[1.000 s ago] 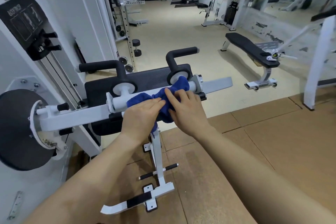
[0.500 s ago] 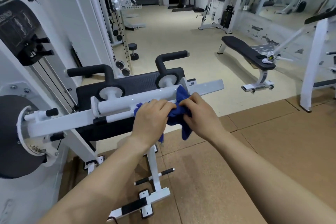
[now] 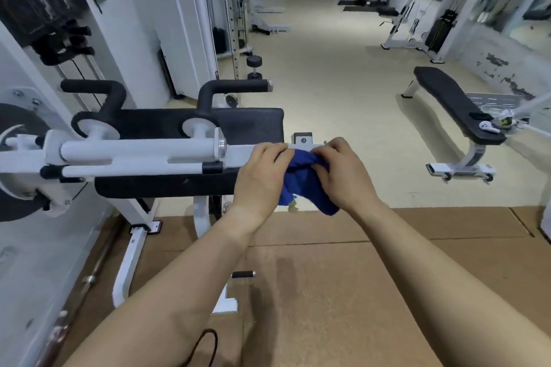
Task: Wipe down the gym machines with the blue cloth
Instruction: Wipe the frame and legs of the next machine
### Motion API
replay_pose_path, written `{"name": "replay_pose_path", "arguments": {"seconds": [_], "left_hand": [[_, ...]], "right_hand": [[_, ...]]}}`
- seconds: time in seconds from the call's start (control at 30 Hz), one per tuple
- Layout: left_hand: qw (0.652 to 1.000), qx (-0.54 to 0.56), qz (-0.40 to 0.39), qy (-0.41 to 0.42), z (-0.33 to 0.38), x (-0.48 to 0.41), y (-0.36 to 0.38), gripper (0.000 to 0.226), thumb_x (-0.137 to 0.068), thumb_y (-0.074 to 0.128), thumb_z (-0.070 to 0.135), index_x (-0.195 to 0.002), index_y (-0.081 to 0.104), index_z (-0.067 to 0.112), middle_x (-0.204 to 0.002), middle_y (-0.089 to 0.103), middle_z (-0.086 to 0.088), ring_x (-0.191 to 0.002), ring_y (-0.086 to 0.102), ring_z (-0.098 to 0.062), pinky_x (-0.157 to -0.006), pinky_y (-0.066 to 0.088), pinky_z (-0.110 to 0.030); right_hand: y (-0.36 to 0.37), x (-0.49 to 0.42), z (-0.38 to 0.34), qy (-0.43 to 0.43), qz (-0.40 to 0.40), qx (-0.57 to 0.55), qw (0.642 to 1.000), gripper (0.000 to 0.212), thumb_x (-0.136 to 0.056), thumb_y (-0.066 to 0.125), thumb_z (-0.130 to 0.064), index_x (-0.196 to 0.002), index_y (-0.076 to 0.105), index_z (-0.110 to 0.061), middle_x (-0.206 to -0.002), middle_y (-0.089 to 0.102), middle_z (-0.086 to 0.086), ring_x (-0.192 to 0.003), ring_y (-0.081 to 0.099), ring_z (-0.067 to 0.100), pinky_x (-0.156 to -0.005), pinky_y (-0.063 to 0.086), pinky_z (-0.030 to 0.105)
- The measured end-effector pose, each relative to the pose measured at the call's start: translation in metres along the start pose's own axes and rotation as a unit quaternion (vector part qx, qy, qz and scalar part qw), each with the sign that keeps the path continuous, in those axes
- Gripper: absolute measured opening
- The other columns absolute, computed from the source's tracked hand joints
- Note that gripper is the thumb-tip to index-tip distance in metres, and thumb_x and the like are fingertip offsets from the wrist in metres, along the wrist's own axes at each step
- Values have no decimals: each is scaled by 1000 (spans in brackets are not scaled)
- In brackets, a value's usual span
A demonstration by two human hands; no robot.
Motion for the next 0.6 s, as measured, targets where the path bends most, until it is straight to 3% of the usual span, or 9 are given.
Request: {"name": "replay_pose_path", "arguments": {"seconds": [0.1, 0.2, 0.27, 0.37, 0.47, 0.53, 0.6], "left_hand": [[990, -75, -57, -103, 6, -14, 13, 69, -78, 73, 0, -142, 46, -1, -148, 44, -17, -140, 37, -35, -96, 53, -44], [958, -143, -134, -208, -7, -6, 46, 61, -102, 43, 15, -154, 18, -3, -164, 14, -20, -152, 11, -37, -122, 23, -41], [958, -144, -129, -213, -18, 7, 65, 63, -105, 28, 29, -155, 13, -6, -164, 7, -23, -153, 6, -38, -124, 13, -44], [970, -132, -86, -187, -32, 16, 82, 67, -103, 32, 35, -156, 15, -3, -165, 11, -21, -153, 8, -36, -122, 19, -46], [968, -135, -41, -208, -37, 4, 88, 65, -101, 35, 35, -155, 17, 3, -163, 21, -16, -152, 15, -33, -119, 25, -48], [962, -141, -8, -233, -41, -12, 90, 58, -102, 35, 34, -153, 29, 7, -160, 31, -12, -149, 23, -31, -119, 22, -46], [958, -148, 15, -245, -44, -26, 89, 47, -103, 36, 34, -143, 47, 13, -150, 45, -8, -144, 33, -29, -119, 21, -46]], "right_hand": [[14, -37, 5, -33, -4, -2, 999, 34, -99, 50, -14, -131, 63, -16, -125, 55, 5, -107, 55, 23, -84, 48, 35], [55, -45, 19, -75, -120, 73, 987, 52, -106, 40, -30, -155, 33, -15, -156, 36, 10, -139, 37, 28, -109, 37, 36], [76, -41, 29, -94, -151, 105, 978, 65, -105, 33, -42, -160, 15, -12, -165, 18, 13, -149, 19, 30, -123, 21, 39], [87, -53, 40, -167, -137, 145, 966, 69, -101, 20, -47, -160, 14, -12, -164, 20, 13, -151, 16, 31, -125, 14, 45], [83, -81, 44, -238, -137, 129, 953, 62, -100, 21, -44, -155, 32, -15, -153, 43, 6, -141, 38, 26, -116, 29, 38], [81, -103, 41, -229, -173, 98, 953, 58, -100, 18, -48, -149, 41, -26, -137, 57, -3, -122, 53, 18, -90, 42, 32], [82, -120, 40, -203, -203, 95, 953, 52, -101, 15, -52, -136, 49, -34, -118, 65, -7, -104, 59, 17, -74, 42, 32]]}}
Point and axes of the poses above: each hand's wrist, its own x-axis away from the middle knuckle, its own y-axis out of the palm, z = x × y, the point moved 2 cm from there along -x, towards the middle knuckle
